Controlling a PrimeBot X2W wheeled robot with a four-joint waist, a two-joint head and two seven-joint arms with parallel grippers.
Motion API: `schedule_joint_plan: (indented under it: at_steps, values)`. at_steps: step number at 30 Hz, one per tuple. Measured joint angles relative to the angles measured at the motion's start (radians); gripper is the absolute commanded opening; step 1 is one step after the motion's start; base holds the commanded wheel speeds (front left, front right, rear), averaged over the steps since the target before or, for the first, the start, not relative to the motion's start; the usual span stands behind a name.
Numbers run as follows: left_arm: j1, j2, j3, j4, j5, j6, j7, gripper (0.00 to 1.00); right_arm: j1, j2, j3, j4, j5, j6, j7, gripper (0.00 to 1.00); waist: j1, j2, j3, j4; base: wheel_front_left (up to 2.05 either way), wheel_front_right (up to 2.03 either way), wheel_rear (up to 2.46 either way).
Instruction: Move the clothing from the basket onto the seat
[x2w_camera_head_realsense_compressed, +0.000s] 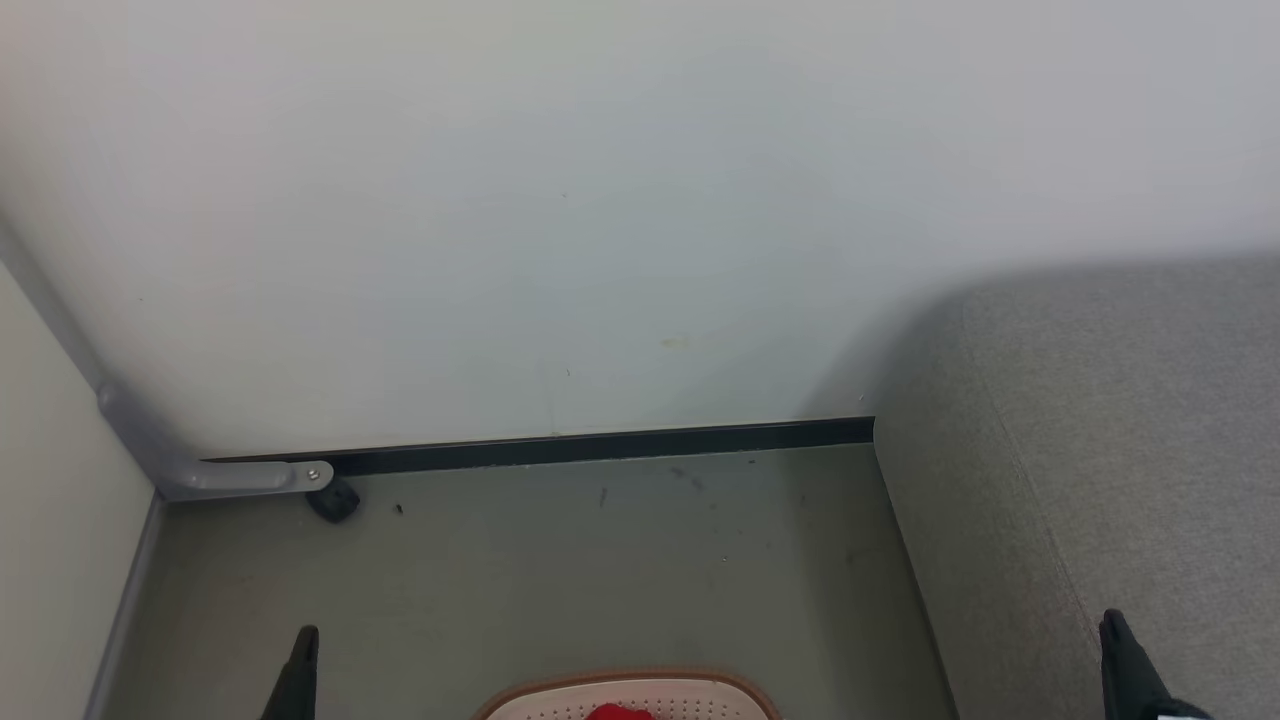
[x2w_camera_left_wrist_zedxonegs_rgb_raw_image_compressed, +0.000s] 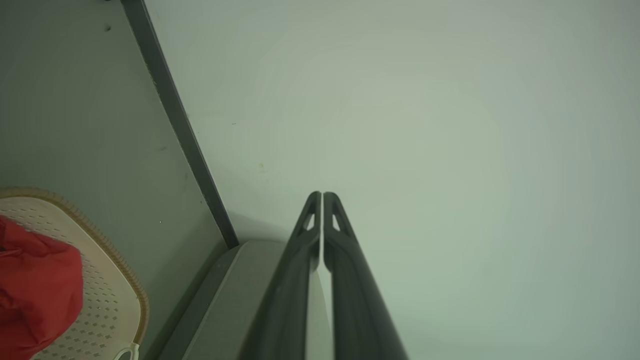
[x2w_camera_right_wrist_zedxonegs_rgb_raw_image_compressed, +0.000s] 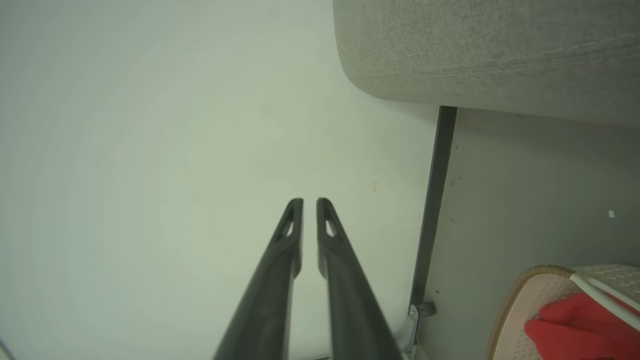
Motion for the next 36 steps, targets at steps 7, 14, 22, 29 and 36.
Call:
schedule_joint_plan:
  at_steps: [7,14,22,29,36]
  values:
    - [0.030,-0.007,-0.005,0.023,0.000,0.001,-0.010,1.00,0.027,0.010,0.006,0.021,0.000,-0.002,-0.009,1.00,0.0000,0.0000,0.000,0.000,0.00,0.00,0.00]
    - [0.028,-0.007,-0.010,0.013,0.000,0.001,-0.029,1.00,0.016,0.010,0.018,0.015,-0.005,-0.002,-0.027,1.00,0.0000,0.0000,0.002,0.001,0.00,0.00,0.00]
    - [0.015,-0.005,-0.026,-0.002,0.017,0.001,-0.063,1.00,0.013,0.008,0.037,-0.003,-0.026,-0.002,-0.053,1.00,0.0000,0.0001,0.004,0.001,0.00,0.00,0.00]
    - [0.015,0.017,-0.053,-0.019,0.100,0.001,-0.091,1.00,-0.007,-0.008,0.071,-0.016,-0.085,-0.002,-0.081,1.00,0.0000,0.0000,0.006,0.001,0.00,0.00,0.00]
    - [0.013,0.034,-0.086,-0.027,0.198,0.001,-0.118,1.00,-0.011,-0.047,0.125,-0.020,-0.184,-0.002,-0.110,1.00,0.0000,0.0000,0.007,0.002,0.00,0.00,0.00]
